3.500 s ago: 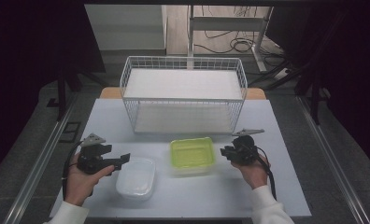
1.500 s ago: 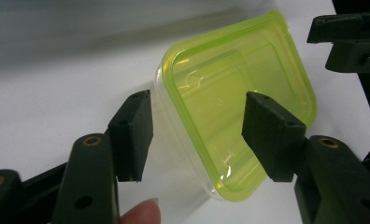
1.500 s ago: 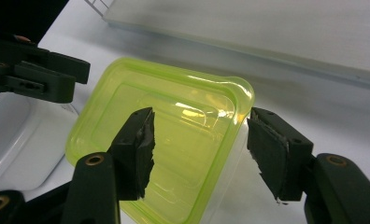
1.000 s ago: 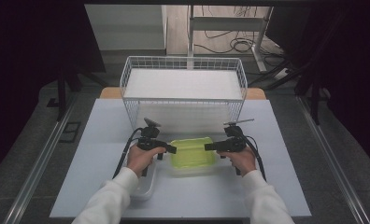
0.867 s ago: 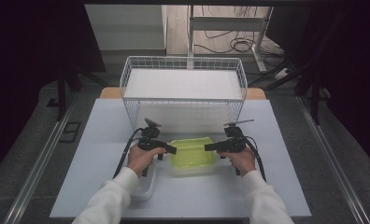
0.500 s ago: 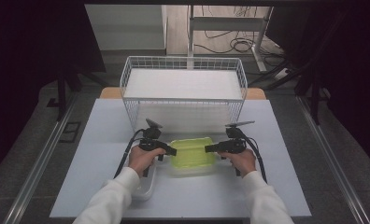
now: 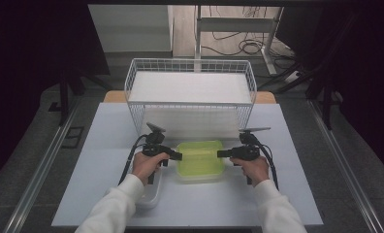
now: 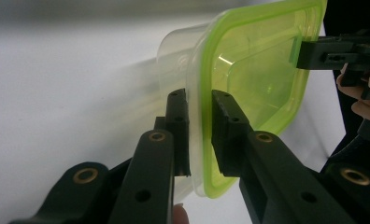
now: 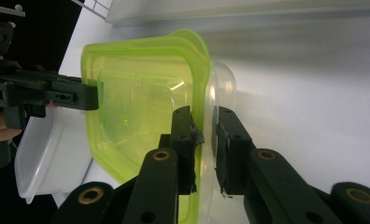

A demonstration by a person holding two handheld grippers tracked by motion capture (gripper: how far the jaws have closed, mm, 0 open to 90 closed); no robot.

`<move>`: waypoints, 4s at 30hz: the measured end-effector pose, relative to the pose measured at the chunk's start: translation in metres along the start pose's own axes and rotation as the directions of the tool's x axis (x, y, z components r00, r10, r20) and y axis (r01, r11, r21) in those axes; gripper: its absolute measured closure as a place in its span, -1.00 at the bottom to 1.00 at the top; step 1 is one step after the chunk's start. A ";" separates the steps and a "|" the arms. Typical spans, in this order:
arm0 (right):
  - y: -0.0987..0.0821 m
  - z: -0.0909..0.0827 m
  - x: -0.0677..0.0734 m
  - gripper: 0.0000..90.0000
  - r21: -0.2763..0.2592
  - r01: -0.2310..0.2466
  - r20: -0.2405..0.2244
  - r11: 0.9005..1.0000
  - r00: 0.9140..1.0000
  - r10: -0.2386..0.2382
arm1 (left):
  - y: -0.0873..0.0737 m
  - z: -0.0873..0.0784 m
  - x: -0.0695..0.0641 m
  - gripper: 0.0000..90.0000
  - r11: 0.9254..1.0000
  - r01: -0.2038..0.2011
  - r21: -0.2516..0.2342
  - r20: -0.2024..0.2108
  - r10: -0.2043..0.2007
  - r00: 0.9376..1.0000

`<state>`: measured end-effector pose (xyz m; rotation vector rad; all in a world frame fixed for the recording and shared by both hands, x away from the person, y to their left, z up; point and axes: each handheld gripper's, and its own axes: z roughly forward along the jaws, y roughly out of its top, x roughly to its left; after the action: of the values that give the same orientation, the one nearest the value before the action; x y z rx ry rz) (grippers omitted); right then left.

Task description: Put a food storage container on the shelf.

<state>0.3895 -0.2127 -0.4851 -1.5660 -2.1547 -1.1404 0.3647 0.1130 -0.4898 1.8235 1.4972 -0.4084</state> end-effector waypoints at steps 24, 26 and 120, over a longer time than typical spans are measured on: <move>0.010 -0.041 0.049 0.75 -0.110 0.155 -0.004 0.982 0.988 -0.156 | -0.013 -0.056 -0.034 0.75 0.972 -0.117 -0.203 0.048 0.130 0.990; 0.011 -0.044 0.056 0.75 -0.119 0.167 -0.008 0.979 0.986 -0.169 | -0.014 -0.064 -0.037 0.75 0.967 -0.133 -0.219 0.043 0.146 0.988; 0.213 -0.047 0.078 0.62 -0.215 -0.076 0.019 0.974 0.996 0.082 | 0.189 -0.113 -0.017 0.63 0.955 0.048 -0.293 0.185 0.007 0.983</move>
<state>0.5362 -0.1667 -0.3124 -1.7484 -2.0224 -1.3708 0.5157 0.1701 -0.3387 1.4940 1.3690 -0.3318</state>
